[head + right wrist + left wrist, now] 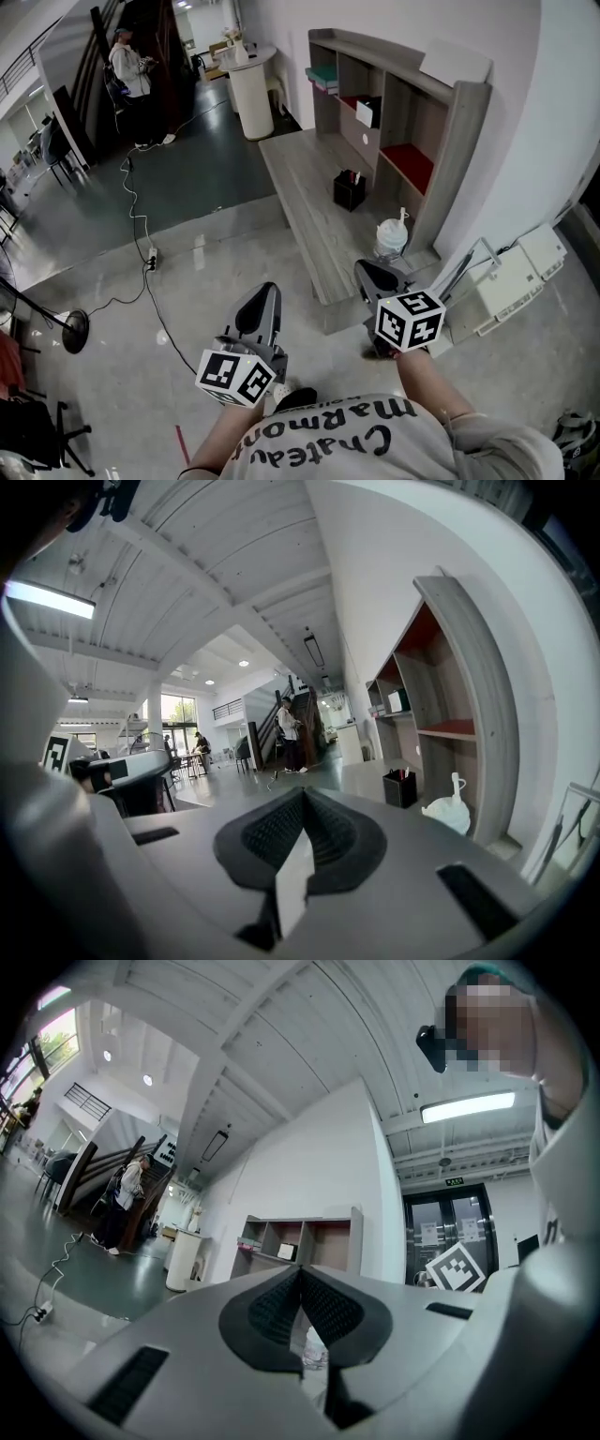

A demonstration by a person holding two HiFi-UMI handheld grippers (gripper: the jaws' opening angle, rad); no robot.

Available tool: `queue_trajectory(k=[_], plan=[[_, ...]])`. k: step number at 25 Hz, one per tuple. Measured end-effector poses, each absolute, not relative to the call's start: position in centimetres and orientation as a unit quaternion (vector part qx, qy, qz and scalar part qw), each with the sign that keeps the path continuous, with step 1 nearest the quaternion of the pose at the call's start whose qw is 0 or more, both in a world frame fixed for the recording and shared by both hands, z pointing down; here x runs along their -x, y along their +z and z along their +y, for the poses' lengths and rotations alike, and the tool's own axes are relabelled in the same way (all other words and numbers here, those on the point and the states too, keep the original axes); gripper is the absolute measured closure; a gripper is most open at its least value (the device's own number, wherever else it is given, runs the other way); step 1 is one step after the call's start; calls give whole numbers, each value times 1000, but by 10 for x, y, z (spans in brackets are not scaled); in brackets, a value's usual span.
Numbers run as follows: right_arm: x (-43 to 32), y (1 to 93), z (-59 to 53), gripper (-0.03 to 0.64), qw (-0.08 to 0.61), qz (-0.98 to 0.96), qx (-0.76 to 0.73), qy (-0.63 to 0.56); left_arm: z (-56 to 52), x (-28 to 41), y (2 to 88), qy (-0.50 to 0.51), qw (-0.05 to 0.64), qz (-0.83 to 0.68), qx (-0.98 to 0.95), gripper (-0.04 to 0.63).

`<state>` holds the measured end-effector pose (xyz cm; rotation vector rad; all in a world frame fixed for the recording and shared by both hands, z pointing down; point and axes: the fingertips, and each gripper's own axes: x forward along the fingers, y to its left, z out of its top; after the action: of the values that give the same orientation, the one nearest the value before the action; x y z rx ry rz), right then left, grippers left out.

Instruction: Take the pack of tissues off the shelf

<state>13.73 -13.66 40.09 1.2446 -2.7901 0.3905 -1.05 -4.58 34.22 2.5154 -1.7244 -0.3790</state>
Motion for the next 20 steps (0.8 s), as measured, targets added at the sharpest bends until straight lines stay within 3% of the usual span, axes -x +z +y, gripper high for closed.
queue_trajectory(k=[9,20], plan=[[-90,393,-200,609,34,-905,-407,122,-129,59,329,-146,46,-555,-818,578],[-42,323,-304,609,-33,-877,-470,89,-238,106,260,-142,-23,-461,-876,578]])
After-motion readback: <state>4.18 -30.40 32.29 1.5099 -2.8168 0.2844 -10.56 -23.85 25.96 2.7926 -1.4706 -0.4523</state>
